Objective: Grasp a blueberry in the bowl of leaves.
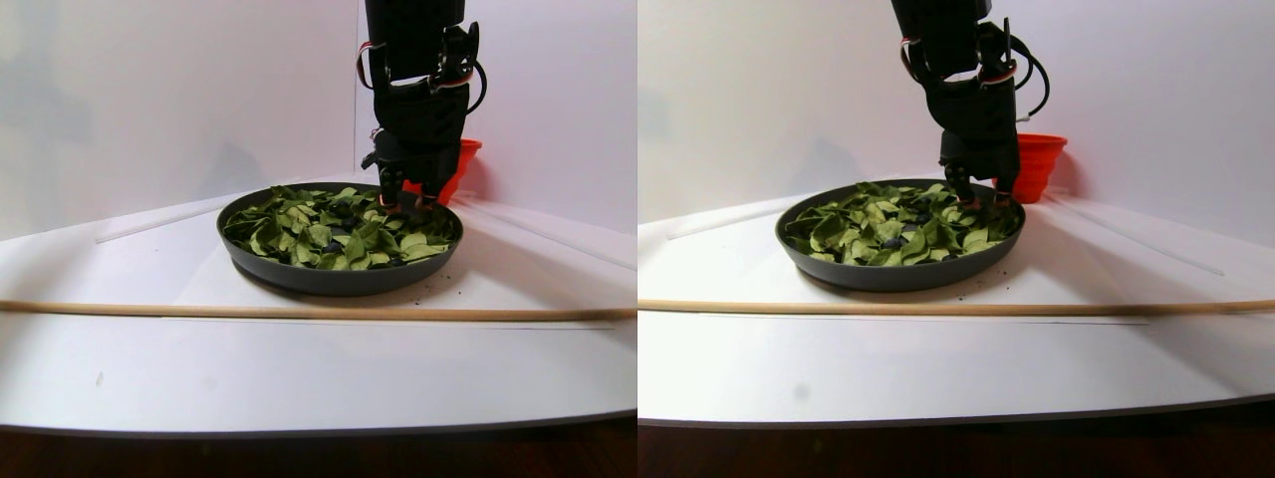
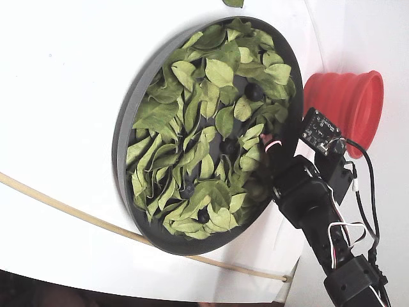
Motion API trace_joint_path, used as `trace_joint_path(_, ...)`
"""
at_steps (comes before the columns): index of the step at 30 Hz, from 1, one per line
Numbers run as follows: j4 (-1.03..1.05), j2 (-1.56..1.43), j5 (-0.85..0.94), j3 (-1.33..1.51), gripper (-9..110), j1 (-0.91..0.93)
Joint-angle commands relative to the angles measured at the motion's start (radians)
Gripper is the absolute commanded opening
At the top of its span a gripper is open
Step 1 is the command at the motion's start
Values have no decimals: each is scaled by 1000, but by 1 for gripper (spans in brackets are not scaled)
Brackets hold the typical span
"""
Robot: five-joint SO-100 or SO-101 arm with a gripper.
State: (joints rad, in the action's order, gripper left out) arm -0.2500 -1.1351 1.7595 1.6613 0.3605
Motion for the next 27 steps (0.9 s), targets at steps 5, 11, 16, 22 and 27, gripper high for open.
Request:
trace_joint_path(5, -37, -15, -6, -64, 15, -5)
trace_joint_path(11, -51, 9, -6, -74, 15, -9)
trace_joint_path(16, -66, 25, -8, -75, 16, -14)
trace_joint_path(22, -77, 46, -14, -80, 16, -20)
trace_joint_path(27, -80, 71, -14, -91, 15, -20)
